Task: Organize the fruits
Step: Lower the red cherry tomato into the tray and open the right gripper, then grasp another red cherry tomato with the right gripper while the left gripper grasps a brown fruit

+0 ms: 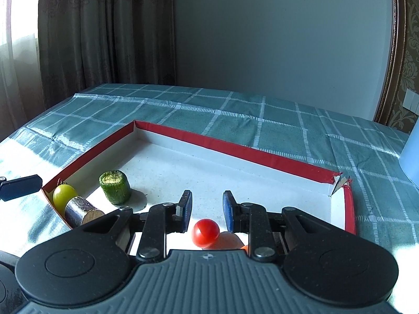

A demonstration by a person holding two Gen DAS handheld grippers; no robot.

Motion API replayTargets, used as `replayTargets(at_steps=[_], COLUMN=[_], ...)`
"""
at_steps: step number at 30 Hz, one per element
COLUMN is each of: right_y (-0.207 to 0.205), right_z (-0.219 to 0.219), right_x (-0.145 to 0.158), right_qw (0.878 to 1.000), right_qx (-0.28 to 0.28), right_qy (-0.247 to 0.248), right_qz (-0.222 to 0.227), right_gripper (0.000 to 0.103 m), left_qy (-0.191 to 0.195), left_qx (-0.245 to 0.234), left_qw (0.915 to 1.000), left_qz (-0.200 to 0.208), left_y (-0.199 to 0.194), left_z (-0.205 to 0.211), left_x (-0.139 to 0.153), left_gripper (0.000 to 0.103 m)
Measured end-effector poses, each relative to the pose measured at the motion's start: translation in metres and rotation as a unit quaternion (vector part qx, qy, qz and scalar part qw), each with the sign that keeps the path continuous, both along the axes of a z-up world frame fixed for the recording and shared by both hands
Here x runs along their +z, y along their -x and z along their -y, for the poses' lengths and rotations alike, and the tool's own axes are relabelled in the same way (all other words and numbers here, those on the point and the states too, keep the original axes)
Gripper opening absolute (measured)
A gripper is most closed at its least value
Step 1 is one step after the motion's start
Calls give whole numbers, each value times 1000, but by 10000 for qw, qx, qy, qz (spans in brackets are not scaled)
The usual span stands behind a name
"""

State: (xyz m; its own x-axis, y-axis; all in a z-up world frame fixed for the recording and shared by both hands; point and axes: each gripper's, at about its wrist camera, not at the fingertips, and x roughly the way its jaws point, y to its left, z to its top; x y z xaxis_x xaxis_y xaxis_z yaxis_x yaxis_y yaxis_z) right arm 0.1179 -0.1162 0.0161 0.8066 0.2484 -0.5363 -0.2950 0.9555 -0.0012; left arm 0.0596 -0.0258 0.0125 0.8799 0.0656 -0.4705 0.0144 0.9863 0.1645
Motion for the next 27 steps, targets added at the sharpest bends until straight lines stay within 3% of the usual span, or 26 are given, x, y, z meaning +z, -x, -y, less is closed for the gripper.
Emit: replayTargets(at_steps=[9, 11, 13, 18, 27], right_y=[47, 64, 81, 119, 122], right_z=[41, 52, 61, 74, 61], right_x=[8, 4, -1, -8, -29], right_qw=[9975, 9966, 9958, 9942, 9976], right_qx=[-137, -86, -61, 242, 513], right_qy=[-573, -724, -806, -942, -451], right_qz=[380, 377, 425, 450, -70], right_gripper=[26, 39, 46, 46, 46], left_qy=[-146, -165, -164, -153, -174], left_qx=[-19, -35, -43, -35, -32], left_qw=[9998, 9998, 9997, 9998, 9997], left_qz=[125, 145, 152, 150, 163], left_y=[6, 8, 8, 9, 9], left_z=[4, 5, 5, 5, 5], left_x=[1, 1, 1, 2, 2], left_gripper=[103, 103, 103, 103, 103])
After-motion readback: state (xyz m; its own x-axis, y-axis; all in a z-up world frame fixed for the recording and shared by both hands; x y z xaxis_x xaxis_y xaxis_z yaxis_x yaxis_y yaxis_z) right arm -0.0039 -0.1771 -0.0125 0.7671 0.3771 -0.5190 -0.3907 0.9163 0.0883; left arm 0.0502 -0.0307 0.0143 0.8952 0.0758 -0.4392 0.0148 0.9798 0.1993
